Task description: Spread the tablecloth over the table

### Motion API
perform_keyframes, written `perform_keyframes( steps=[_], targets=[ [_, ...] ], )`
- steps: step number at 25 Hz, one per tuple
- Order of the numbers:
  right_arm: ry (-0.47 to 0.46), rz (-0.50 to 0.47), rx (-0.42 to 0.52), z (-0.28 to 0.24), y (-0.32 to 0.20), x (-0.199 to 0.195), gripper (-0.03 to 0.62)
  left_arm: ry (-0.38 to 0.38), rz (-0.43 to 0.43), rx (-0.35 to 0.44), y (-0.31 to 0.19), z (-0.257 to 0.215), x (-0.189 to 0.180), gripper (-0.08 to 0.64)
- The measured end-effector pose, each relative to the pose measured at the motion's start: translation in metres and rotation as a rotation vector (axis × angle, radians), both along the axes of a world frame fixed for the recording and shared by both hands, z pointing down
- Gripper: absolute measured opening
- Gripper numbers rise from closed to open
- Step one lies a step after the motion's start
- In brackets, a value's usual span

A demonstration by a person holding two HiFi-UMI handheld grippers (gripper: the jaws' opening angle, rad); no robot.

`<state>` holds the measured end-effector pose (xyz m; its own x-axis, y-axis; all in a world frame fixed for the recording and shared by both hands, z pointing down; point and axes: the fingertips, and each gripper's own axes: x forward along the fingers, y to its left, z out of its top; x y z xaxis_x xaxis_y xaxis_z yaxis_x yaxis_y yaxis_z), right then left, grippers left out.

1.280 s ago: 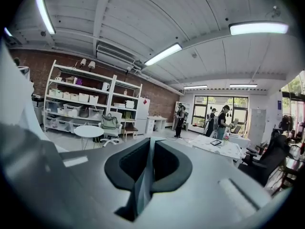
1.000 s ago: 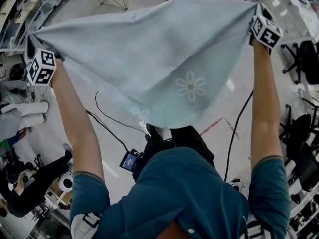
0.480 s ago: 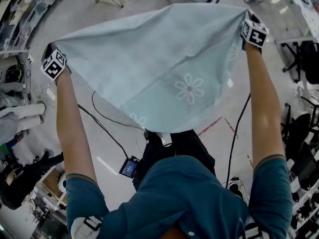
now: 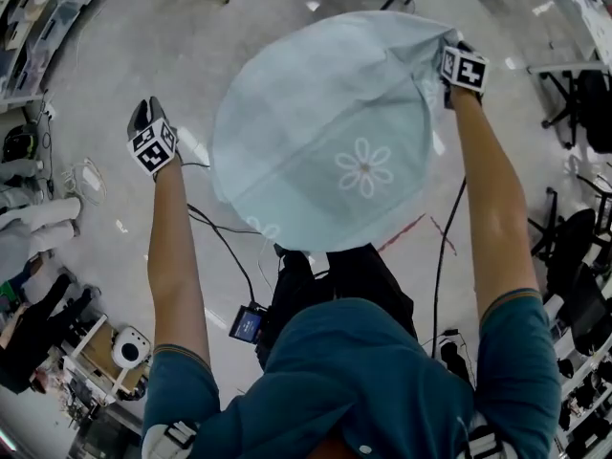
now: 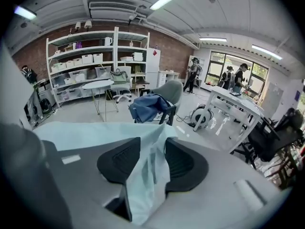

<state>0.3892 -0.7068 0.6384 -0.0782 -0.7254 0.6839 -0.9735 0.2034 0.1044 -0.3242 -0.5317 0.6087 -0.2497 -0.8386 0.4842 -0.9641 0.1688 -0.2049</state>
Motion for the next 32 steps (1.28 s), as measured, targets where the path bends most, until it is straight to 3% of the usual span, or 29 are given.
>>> perform_keyframes(
  steps=[6, 10, 17, 26, 28, 31, 32],
  targets=[
    [-0.043, 0.091, -0.072, 0.039, 0.034, 0.022, 0.186, 0.089, 0.285, -0.007, 0.024, 0.039, 0.156, 0.064],
    [-0.064, 0.066, -0.089, 0.053, 0.057, 0.018, 0.186, 0.12, 0.371, -0.044, 0.041, 0.061, 0.21, 0.055],
    [-0.109, 0.012, -0.104, 0.078, 0.095, -0.017, 0.184, 0.156, 0.364, -0.084, 0.063, 0.087, 0.232, 0.041],
    [-0.079, -0.074, 0.009, 0.046, 0.129, -0.049, 0.169, 0.163, 0.373, -0.006, 0.077, 0.054, 0.243, 0.012],
    [-0.102, -0.091, 0.025, 0.037, 0.139, -0.051, 0.134, 0.16, 0.38, 0.015, 0.083, 0.041, 0.253, 0.008],
    [-0.142, -0.086, 0.078, 0.004, 0.148, -0.05, 0.014, 0.162, 0.417, 0.058, 0.078, 0.018, 0.269, 0.0],
    [-0.153, -0.092, 0.097, -0.009, 0.152, -0.054, 0.011, 0.158, 0.436, 0.07, 0.076, 0.01, 0.272, -0.002]
  ],
)
